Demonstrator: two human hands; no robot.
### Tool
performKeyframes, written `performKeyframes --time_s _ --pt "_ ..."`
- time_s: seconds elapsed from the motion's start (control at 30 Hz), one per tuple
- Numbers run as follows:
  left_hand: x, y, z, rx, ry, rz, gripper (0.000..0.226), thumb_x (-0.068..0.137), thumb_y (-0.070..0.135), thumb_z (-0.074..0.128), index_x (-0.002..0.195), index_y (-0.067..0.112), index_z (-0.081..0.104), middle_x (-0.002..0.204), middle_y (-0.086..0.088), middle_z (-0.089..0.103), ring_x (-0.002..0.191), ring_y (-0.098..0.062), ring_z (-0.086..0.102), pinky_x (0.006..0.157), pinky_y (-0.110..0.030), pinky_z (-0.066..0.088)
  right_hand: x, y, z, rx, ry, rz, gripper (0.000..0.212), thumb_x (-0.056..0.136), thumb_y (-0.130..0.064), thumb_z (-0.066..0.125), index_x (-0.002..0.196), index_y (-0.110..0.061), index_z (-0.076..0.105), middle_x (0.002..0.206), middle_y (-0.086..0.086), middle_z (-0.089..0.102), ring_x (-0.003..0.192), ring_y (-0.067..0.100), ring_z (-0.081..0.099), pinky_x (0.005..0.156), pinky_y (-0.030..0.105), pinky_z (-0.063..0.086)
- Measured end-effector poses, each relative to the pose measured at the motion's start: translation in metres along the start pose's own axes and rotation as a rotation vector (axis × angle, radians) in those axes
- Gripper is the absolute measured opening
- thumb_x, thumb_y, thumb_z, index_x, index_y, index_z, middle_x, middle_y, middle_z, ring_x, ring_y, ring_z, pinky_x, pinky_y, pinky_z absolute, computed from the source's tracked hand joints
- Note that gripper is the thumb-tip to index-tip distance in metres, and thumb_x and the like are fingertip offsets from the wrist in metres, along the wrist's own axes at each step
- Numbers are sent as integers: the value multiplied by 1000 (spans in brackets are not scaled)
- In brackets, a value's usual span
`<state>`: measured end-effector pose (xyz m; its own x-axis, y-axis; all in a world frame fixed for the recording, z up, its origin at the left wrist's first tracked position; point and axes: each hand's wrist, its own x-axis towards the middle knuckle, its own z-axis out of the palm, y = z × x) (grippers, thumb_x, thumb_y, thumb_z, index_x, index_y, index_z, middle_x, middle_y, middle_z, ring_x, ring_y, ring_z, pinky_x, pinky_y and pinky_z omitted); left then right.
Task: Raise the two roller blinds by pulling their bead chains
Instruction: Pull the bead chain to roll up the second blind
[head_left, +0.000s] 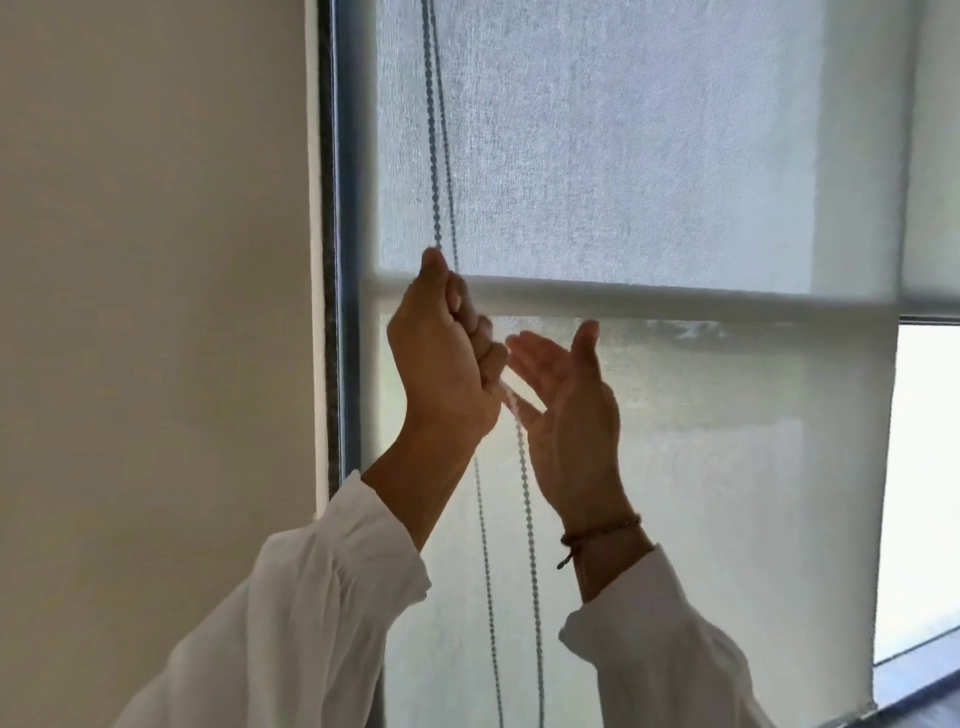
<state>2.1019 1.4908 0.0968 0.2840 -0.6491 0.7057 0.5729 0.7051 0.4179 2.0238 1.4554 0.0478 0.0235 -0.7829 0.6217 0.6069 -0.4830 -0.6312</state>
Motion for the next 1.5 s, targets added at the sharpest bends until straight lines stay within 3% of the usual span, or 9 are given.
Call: performKeyframes --time_s 0.27,0.37,0.5,0.63,0.9,1.1,1.2,1.3,1.5 --pt "-68 -63 -67 249 121 -247 47 81 43 51 43 20 37 33 9 32 29 -5 25 31 -14 22 31 -15 28 -29 -137 104 34 93 -38 48 95 -7 63 100 13 70 93 26 69 87 39 55" --pt "-90 -77 -96 367 170 -316 40 69 49 51 46 18 38 35 7 33 32 -6 24 35 -16 19 40 -20 45 -63 -192 140 37 93 -40 46 101 -5 57 84 11 70 62 18 66 60 29 56" --pt "-100 -79 -112 426 126 -341 39 72 48 51 43 23 43 37 8 32 33 -4 22 37 -15 17 40 0 60 -185 -70 28 40 97 -37 42 89 -6 66 37 -9 41 30 4 28 34 17 22" --pt "-91 -76 -120 491 17 -270 36 72 49 49 48 23 43 38 11 32 32 -3 23 35 -13 21 30 8 61 -226 -51 -227 41 96 -31 45 62 -17 64 32 -12 33 29 3 26 34 14 23" --pt "-39 -50 -128 409 -64 -182 41 81 48 35 71 20 63 63 5 69 62 -13 65 61 -25 52 7 14 35 54 -121 -211 41 96 -25 45 56 -19 55 35 -14 30 30 2 21 36 10 21" --pt "21 0 -65 286 -254 -238 42 95 44 31 98 15 61 84 3 75 82 -16 70 67 -27 56 -54 71 6 -45 -24 -42 35 82 -38 52 50 -22 52 40 -13 30 35 3 21 35 14 23" --pt "35 11 -34 259 -261 -245 40 94 46 34 94 17 62 66 8 69 62 -8 64 50 -20 48 -77 99 2 -172 31 5 38 86 -35 51 49 -24 52 40 -10 33 37 4 25 37 17 23" --pt "43 7 -22 293 -46 -144 40 95 40 40 64 18 54 36 11 41 31 -3 31 31 -15 21 -74 108 2 -253 47 10 45 94 -25 49 50 -25 53 38 -11 32 36 3 25 38 17 24" --pt "37 8 -29 197 23 58 45 96 35 41 53 20 42 35 10 32 30 -4 22 32 -17 17 -46 104 -9 -310 -58 -21 39 86 -47 42 71 -19 66 52 -10 51 52 9 44 52 20 36"
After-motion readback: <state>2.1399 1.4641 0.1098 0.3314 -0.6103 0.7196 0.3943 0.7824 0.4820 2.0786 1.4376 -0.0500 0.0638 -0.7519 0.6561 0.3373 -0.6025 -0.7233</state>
